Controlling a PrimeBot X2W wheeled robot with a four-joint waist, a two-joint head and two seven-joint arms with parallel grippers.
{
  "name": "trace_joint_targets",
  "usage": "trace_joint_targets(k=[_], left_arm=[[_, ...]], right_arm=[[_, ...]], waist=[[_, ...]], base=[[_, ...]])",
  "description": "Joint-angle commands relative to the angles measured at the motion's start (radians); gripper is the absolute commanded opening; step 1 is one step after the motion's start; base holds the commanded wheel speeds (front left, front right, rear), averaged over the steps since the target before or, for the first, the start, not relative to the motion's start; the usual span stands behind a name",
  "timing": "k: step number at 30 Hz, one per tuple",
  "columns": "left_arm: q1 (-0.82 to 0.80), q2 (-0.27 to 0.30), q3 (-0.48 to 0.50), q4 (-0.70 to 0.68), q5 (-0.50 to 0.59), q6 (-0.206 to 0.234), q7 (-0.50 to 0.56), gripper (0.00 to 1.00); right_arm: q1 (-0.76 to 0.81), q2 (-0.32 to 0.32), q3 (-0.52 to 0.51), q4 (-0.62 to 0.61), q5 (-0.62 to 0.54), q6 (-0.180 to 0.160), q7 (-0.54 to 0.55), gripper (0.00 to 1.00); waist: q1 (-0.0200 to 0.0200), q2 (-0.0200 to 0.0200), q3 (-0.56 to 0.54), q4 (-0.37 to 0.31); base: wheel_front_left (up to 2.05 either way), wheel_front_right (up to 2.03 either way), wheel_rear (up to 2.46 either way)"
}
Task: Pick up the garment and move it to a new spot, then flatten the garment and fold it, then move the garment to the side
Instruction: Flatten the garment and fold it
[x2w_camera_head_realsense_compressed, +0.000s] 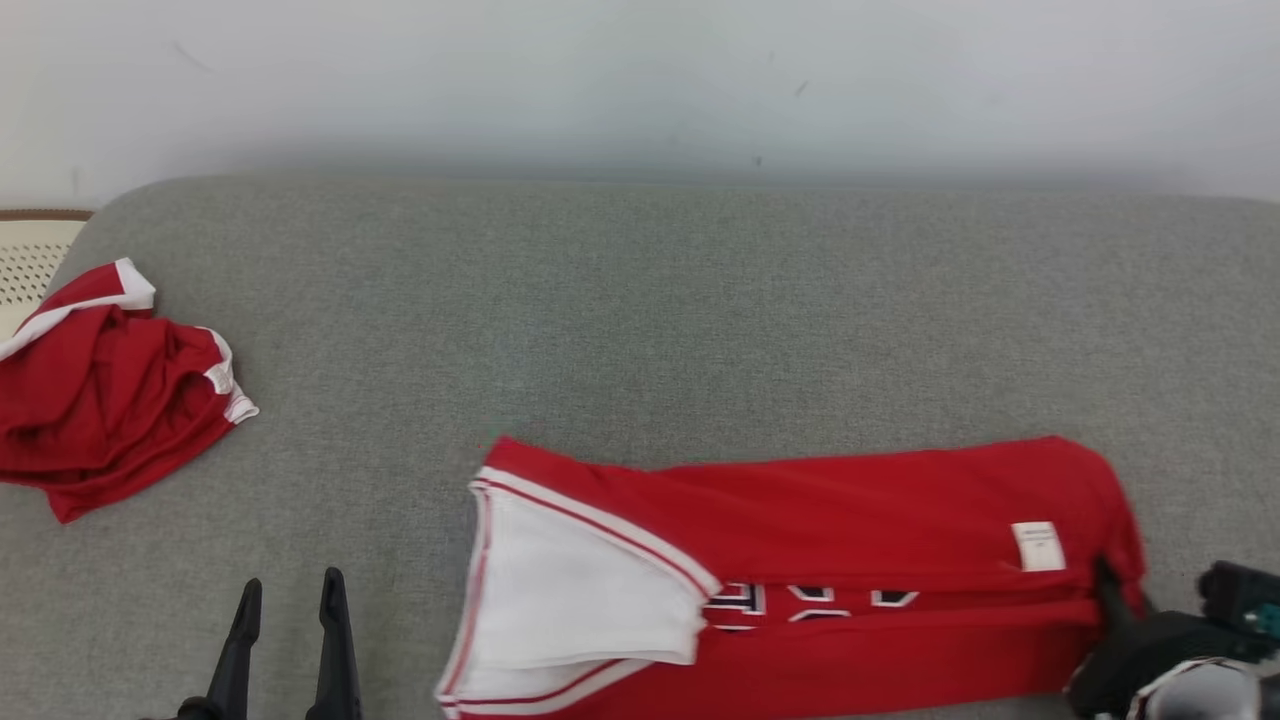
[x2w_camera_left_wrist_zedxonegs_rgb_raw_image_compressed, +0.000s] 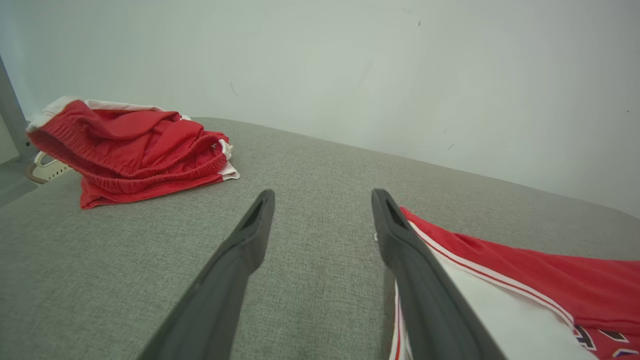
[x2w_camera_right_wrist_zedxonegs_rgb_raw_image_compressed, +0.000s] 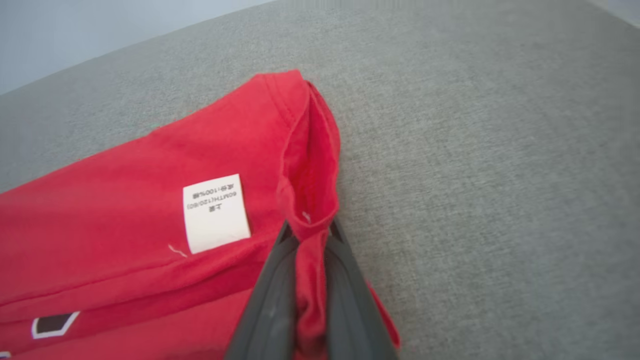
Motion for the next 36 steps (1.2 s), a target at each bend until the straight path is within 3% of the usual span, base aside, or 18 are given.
trace_joint_targets(k=[1,10,24,28,36], left_arm=[[0.022,-0.006,0.005,0.001,0.015,-0.006,-0.004,1.0],[0.026,-0.027,0.022,0.009,0.022,-0.014,-0.004,1.0],[0.036,-0.044,0.028,0.029,0.025,-0.027,-0.004,1.0],[0.041,-0.046,0.027,0.039,0.022,-0.03,-0.004,1.0],[0.031,-0.047,0.031,0.05,0.018,-0.031,-0.004,1.0]], right_arm=[[0.001,-0.031,-0.023,0.001,-0.006,-0.001,-0.006,0.0],[0.004,-0.107,-0.091,-0.052,0.007,-0.001,0.031,0.0],[0.08,-0.003,0.078,-0.396,0.156,-0.001,0.188,0.0],[0.127,0.055,0.147,-0.513,0.186,-0.001,0.234,0.0],[0.165,0.115,0.246,-0.607,0.189,0.0,0.27,0.0]], waist=[[-0.0001,-0.0001,0.002,-0.006],[-0.0001,-0.0001,-0.013,-0.03],[-0.0001,-0.0001,-0.064,-0.045],[-0.0001,-0.0001,-0.079,-0.03],[-0.0001,-0.0001,-0.093,-0.006]], base=[[0.0,0.0,0.0],[0.0,0.0,0.0],[0.0,0.0,0.0],[0.0,0.0,0.0],[0.0,0.0,0.0]])
